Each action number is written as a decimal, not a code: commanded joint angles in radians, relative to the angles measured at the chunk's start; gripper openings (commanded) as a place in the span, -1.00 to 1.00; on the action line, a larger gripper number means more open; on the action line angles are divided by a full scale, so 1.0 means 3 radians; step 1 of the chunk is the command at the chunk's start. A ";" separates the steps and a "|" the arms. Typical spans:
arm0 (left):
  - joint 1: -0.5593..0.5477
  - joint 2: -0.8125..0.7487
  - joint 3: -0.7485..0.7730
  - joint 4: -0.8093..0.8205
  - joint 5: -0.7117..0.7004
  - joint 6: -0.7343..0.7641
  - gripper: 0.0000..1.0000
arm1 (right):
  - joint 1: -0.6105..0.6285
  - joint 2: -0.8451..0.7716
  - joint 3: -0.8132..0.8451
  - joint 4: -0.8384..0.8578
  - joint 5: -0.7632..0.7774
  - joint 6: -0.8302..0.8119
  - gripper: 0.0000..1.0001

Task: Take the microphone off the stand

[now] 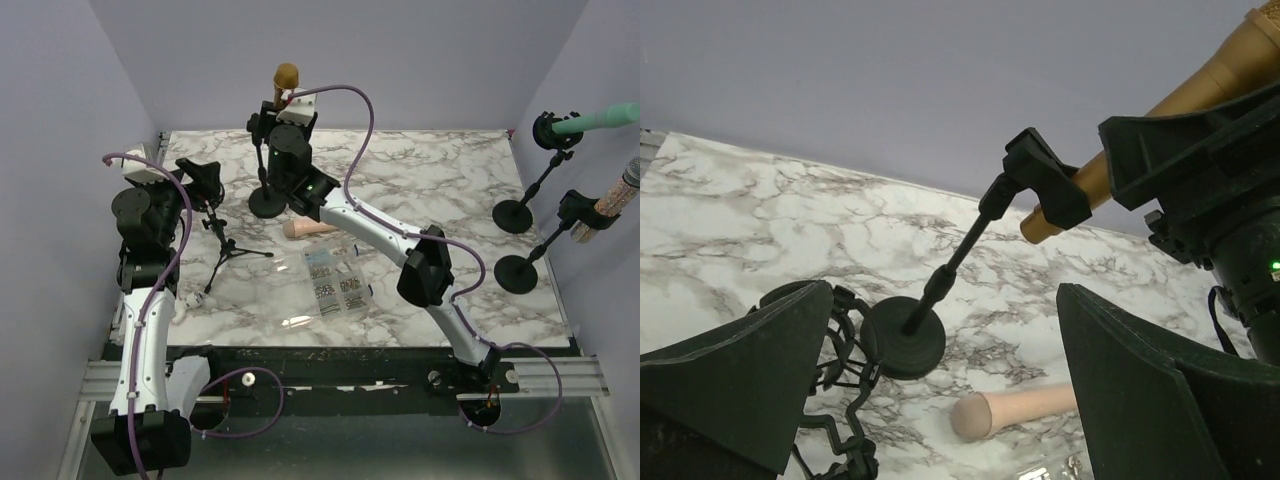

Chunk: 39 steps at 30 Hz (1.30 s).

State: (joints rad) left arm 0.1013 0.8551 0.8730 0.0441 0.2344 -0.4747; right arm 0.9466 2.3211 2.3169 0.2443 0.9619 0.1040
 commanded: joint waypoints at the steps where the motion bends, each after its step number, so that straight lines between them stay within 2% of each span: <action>1: 0.0077 0.0063 0.0054 0.0211 0.0493 -0.0089 0.96 | -0.0043 0.0101 0.0054 0.0016 -0.0159 0.0005 0.21; 4: 0.0085 0.0089 0.0067 0.0262 0.0608 -0.0039 0.96 | -0.0084 0.0045 -0.0048 -0.0005 -0.0293 0.0047 0.09; 6: 0.0088 0.0113 0.0056 0.0380 0.0751 -0.0036 0.96 | -0.0110 0.0004 -0.0103 -0.0059 -0.0446 0.0049 -0.06; 10: 0.0130 0.0192 0.0025 0.0582 0.1028 -0.0143 0.96 | -0.0188 -0.0191 -0.0407 -0.0045 -0.1098 -0.0064 -0.42; 14: 0.0154 0.0209 -0.0004 0.0762 0.1270 -0.0154 0.96 | -0.0292 -0.0400 -0.0723 -0.0045 -0.1855 -0.0088 -0.64; 18: 0.0158 0.0217 -0.0031 0.0830 0.1342 -0.0027 0.97 | -0.0392 -0.0568 -0.0954 -0.0087 -0.2637 -0.0085 -0.77; 22: 0.0165 0.0307 -0.0042 0.0943 0.1516 0.0078 0.97 | -0.0467 -0.0621 -0.0978 -0.0193 -0.3292 -0.0158 -0.84; 27: 0.0170 0.0559 0.0028 0.1121 0.1826 0.0264 0.98 | -0.0610 -0.0538 -0.0730 -0.0497 -0.3975 -0.0142 -0.90; 31: 0.0170 0.0809 0.0080 0.1352 0.2016 0.0408 0.98 | -0.0683 -0.0503 -0.0627 -0.0598 -0.4202 -0.0086 -0.91; 39: 0.0111 0.1191 0.0298 0.1499 0.1898 0.0596 0.97 | -0.0759 -0.0335 -0.0360 -0.0727 -0.4408 0.0035 -0.91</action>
State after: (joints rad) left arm 0.1436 1.1809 0.9009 0.4061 0.7830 -0.3492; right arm 0.7204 2.1693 2.1502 0.1070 -0.2695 0.0830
